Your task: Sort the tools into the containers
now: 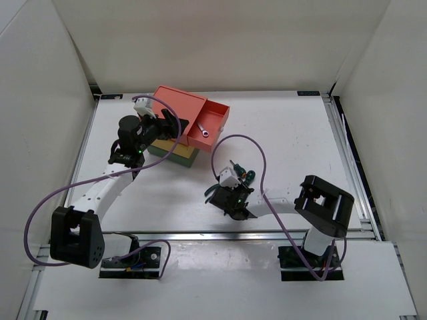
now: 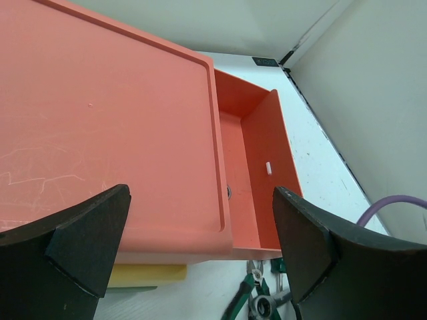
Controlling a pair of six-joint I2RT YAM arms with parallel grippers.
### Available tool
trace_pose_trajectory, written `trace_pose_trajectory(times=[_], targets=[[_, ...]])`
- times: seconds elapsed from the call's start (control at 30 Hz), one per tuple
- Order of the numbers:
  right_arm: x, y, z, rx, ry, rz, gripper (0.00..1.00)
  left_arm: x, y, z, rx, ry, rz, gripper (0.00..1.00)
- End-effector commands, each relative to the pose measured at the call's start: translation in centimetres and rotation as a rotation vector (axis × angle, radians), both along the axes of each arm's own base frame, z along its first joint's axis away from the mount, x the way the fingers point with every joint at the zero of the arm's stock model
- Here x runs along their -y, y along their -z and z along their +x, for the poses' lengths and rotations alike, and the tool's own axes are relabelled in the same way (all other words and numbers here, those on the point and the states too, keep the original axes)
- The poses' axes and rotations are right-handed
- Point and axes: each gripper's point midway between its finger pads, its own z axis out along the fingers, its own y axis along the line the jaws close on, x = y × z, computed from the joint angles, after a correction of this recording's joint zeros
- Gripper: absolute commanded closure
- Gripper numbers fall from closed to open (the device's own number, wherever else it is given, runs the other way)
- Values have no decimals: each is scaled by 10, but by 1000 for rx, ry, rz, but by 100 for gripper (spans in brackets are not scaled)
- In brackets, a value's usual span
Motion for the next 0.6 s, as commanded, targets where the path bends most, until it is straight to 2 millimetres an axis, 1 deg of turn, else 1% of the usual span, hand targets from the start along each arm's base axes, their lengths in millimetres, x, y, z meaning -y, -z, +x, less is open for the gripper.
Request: trace_pose_trajectory(times=[0.0,0.07,0.1,0.13,0.17,0.27,0.37,0.4,0.43,0.53,0.57], targets=[[-13,-3,7,19,-14,25,69,-1,41,-8,-152,8,28,1],[-14,-2,7,8,-15,27,79,0,39,-9,-145,10,28,1],[-15,-2,7,6,-16,27,91,-1,37,-8,-143,5,27,1],[-13,-2,7,-1,-11,26,97,-1,37,-8,-142,8,27,1],[-14,-4,7,5,-8,27,100,-1,38,-8,-143,8,29,1],[-12,-16,9,30,11,36,100,-1,38,-9,-143,8,28,1],[-10,-34,10,58,36,67,100,-2,35,-9,-138,5,29,1],[-10,-44,11,75,42,95,100,-2,38,-9,-142,4,30,1],[-10,-48,10,78,38,106,100,-1,34,-10,-134,7,26,1],[-14,-63,12,98,7,137,100,-2,36,-10,-138,2,26,1],[-16,-64,13,98,-7,137,92,-2,36,-10,-142,5,28,1]])
